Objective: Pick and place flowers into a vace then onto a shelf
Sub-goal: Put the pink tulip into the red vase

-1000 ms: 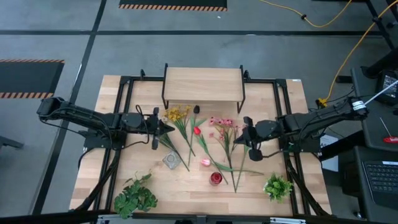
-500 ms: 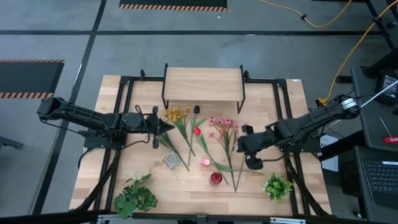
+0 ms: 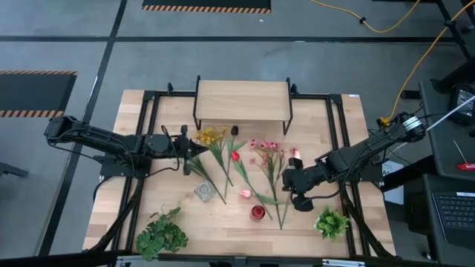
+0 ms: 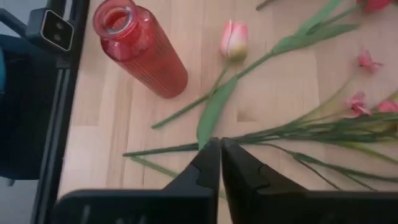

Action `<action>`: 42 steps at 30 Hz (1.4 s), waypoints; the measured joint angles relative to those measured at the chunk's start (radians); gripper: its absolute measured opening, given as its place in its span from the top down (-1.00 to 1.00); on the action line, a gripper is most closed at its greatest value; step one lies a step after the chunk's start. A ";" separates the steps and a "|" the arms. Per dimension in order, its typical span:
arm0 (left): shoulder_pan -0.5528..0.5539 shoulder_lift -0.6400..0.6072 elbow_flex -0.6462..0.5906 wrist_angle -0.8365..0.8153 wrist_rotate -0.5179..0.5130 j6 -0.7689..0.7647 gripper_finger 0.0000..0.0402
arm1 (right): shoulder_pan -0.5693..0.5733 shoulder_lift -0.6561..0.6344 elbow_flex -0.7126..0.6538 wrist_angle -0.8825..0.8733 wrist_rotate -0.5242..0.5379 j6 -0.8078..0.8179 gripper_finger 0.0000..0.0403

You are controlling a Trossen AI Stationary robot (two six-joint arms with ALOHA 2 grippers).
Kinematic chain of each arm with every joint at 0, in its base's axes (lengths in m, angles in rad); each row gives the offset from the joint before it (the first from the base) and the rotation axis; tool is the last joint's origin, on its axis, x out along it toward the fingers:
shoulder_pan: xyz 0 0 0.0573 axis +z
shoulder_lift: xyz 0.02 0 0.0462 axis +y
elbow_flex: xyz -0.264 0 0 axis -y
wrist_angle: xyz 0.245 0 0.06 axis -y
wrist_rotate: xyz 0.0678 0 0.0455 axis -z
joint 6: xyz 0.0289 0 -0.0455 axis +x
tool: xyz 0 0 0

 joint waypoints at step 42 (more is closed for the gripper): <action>0.000 0.000 0.000 -0.001 0.003 -0.018 0.98 | 0.001 0.395 -0.001 0.158 -0.157 -0.003 -0.01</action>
